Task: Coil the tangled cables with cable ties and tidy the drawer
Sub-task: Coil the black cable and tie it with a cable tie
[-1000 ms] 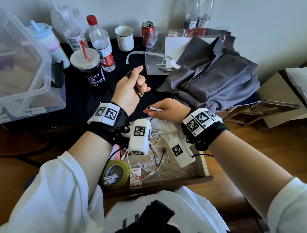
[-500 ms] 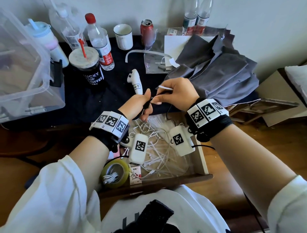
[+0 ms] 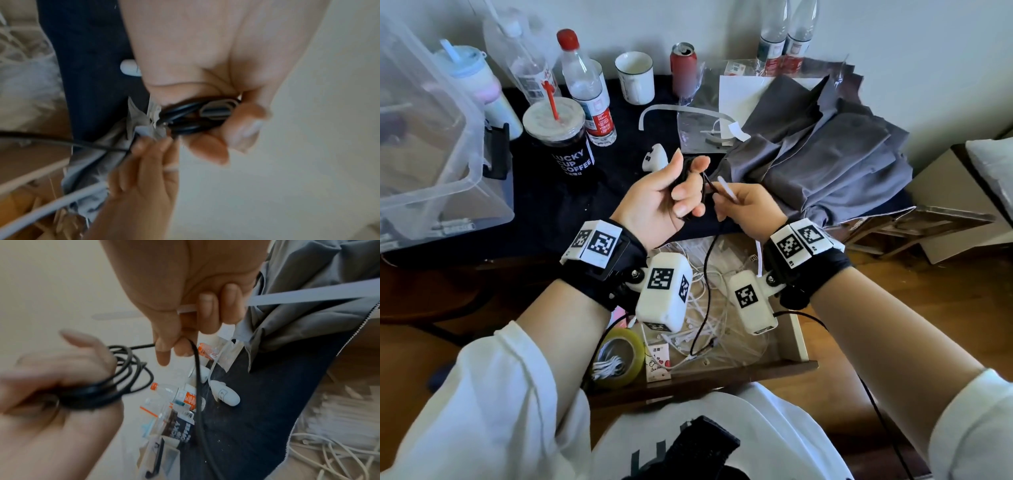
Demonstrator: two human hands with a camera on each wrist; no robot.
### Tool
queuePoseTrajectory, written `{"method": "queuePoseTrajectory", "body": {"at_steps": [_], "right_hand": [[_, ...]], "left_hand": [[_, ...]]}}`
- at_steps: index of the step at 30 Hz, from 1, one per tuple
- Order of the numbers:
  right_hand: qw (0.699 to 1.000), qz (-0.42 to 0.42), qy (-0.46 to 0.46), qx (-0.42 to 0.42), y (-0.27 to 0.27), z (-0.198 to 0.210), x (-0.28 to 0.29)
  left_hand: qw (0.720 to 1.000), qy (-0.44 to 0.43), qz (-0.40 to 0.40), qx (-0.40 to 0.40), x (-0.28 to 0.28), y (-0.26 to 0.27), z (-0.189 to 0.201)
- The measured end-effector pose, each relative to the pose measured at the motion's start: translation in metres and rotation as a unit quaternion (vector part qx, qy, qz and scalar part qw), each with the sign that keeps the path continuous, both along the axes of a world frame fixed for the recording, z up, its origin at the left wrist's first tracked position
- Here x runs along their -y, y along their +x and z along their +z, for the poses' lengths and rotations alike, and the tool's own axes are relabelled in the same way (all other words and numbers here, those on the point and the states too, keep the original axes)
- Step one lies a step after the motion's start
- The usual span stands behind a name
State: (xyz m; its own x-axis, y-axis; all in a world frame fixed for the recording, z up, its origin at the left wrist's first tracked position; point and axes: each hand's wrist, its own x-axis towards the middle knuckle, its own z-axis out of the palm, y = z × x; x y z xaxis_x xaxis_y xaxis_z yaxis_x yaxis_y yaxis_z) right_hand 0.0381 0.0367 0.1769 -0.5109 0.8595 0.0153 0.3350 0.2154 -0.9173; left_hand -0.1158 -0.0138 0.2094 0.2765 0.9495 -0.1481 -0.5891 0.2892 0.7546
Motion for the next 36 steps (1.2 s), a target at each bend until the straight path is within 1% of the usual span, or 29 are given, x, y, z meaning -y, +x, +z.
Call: {"method": "queuePoseTrajectory", "body": {"at_steps": [4,7,10,12,14,17,19,22,24,27,29,31,33,36], "right_hand": [[0.995,0.068,0.0,0.067,-0.006,-0.006,0.005],[0.992,0.097,-0.051,0.059,-0.006,-0.012,0.01],[0.989,0.124,-0.067,0.046,-0.005,-0.013,0.016],[0.988,0.137,-0.063,0.043,-0.003,-0.008,0.018],[0.987,0.142,-0.048,0.06,-0.005,-0.001,0.02],[0.988,0.117,-0.005,0.097,-0.009,0.014,0.021],[0.988,0.1,0.039,0.11,-0.012,0.023,0.019],[0.98,0.083,0.116,0.141,-0.011,0.03,0.014],[0.976,0.08,0.132,0.151,-0.009,0.031,0.011],[0.975,0.035,0.141,0.169,-0.004,0.029,0.007],[0.977,0.011,0.141,0.157,-0.002,0.028,0.004],[0.98,-0.013,0.132,0.148,0.001,0.028,-0.001],[0.984,-0.03,0.117,0.132,0.005,0.025,-0.006],[0.991,-0.038,0.094,0.092,0.009,0.02,-0.008]], "left_hand": [[0.999,0.016,0.05,0.002,-0.006,0.008,-0.001],[0.994,0.035,0.107,0.009,-0.011,0.008,0.005],[0.982,0.033,0.185,0.014,-0.019,-0.002,0.008],[0.975,0.026,0.222,-0.007,-0.022,-0.009,0.004],[0.968,0.011,0.243,-0.057,-0.023,-0.013,-0.005],[0.963,-0.011,0.225,-0.146,-0.019,-0.01,-0.019],[0.951,-0.012,0.198,-0.236,-0.015,-0.003,-0.024],[0.923,0.005,0.116,-0.368,-0.008,0.007,-0.023],[0.914,0.011,0.06,-0.402,-0.005,0.007,-0.022],[0.919,-0.005,-0.001,-0.393,0.0,0.004,-0.019],[0.915,-0.014,-0.053,-0.399,0.005,0.004,-0.018],[0.921,-0.031,-0.084,-0.379,0.007,0.005,-0.018],[0.943,-0.052,-0.102,-0.313,0.007,0.003,-0.02],[0.981,-0.071,-0.101,-0.152,0.006,-0.004,-0.017]]}}
